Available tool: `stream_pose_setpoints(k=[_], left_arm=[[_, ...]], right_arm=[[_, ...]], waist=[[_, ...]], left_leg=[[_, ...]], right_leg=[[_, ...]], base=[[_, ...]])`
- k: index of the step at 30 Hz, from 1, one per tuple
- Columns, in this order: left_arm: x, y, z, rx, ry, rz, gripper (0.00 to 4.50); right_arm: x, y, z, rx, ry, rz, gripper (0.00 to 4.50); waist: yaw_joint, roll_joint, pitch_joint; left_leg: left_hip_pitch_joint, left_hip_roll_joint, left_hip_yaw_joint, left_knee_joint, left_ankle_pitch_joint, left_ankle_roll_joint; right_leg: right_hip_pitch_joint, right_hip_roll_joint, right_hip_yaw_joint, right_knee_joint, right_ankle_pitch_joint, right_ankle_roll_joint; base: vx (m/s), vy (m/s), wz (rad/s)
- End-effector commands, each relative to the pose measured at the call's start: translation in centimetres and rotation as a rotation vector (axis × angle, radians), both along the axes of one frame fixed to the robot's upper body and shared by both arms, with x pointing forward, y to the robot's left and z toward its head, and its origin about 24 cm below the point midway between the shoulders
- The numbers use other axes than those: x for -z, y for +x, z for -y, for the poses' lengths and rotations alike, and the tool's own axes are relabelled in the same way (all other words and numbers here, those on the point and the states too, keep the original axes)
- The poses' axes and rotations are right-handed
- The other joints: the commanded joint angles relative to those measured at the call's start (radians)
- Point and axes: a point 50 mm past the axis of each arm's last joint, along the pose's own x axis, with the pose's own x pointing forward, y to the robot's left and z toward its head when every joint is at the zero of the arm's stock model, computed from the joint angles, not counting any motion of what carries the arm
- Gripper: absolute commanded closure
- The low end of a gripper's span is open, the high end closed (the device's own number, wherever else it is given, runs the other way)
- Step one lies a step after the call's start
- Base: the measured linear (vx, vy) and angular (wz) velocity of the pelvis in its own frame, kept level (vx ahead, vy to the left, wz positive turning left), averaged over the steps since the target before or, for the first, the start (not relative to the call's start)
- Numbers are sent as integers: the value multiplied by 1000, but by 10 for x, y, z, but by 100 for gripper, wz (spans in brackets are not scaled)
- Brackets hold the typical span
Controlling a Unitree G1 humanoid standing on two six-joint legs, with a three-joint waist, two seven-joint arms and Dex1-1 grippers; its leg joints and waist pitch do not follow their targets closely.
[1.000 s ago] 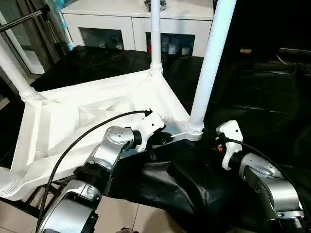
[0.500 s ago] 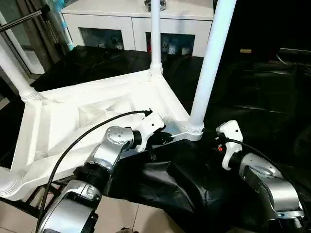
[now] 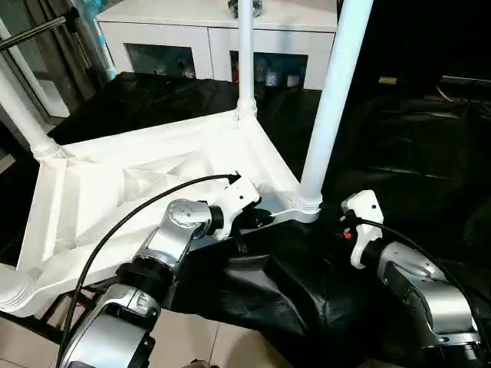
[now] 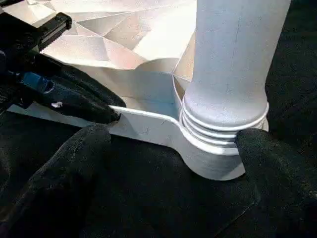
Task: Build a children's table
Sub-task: Rotate leg to tighten
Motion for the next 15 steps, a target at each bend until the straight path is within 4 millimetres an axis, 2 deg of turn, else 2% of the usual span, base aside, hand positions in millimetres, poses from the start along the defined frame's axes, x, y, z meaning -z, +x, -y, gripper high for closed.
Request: stream_pose_setpoints(k=[1,15], left_arm=[[-3,-7,15,82,-51,17,450],[-3,-7,15,82,-51,17,450]], right_arm=[[-2,-2,-17,-81,25,-3,6],[-2,-2,-17,-81,25,-3,6]], waist=[[8,-23,-70],[8,-23,-70]], left_leg=[[14,90,-53,-54,-93,116],[13,89,-52,-54,-91,118]], right_leg=[[49,-109,57,-70,-67,-231],[49,-109,57,-69,-62,-234]], base=[[0,0,0],[0,0,0]])
